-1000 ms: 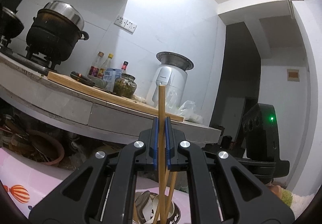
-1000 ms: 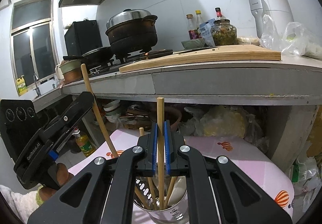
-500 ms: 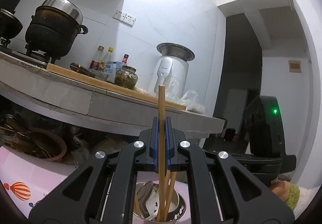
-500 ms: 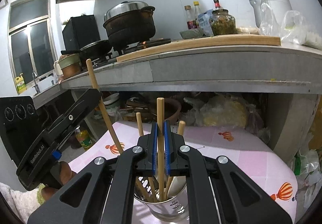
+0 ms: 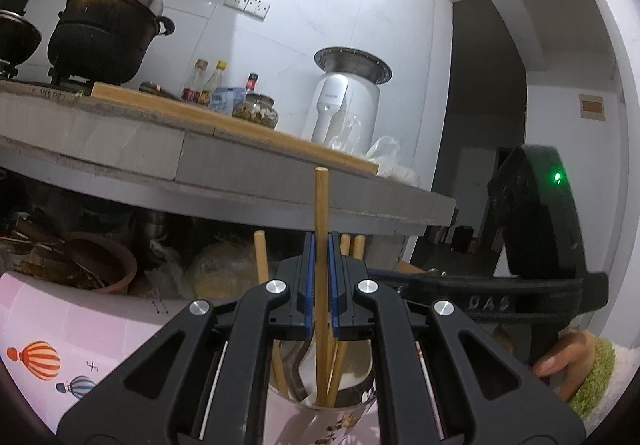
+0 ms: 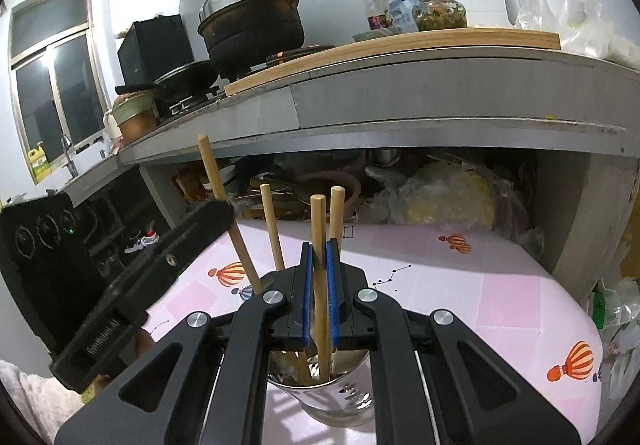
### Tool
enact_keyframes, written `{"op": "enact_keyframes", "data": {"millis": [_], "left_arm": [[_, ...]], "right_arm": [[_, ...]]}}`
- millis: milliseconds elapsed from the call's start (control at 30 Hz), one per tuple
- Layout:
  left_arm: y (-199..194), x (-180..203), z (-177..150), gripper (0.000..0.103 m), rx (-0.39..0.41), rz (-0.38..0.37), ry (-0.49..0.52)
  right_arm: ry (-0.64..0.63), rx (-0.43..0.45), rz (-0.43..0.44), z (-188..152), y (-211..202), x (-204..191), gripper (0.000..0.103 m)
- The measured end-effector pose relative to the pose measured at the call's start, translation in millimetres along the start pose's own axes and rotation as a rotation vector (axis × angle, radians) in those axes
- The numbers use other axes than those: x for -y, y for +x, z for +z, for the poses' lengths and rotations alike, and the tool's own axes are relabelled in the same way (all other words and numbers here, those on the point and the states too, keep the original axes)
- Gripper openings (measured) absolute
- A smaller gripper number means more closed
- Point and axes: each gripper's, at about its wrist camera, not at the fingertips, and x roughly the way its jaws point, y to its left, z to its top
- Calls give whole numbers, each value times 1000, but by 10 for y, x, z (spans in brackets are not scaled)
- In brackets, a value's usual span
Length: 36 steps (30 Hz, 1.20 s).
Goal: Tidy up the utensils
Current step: 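Lower both held chopsticks into the steel holder, then open both tools to release the chopsticks into the holder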
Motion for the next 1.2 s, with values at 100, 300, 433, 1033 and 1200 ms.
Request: {"op": "enact_keyframes", "data": {"millis": [100,300,433,1033,1200], "left_arm": [[11,-13,-41,6,-16,5,-1],[46,-42,-82,6,-47,17,-7],[49,-61,-97,11,-63,25,-16],[-60,1,-26,59,-99,47,-17],[-223,31,62,69,-101,48,-35]], "right_arm": [[-1,-2,-3,-6,-6,0,7],[15,-20,-13,33,29,38,7],[38,-28,-7,52,49,85,8],[89,-31,20,69,-4,171,35],[95,0,21,86,-220,157,46]]}}
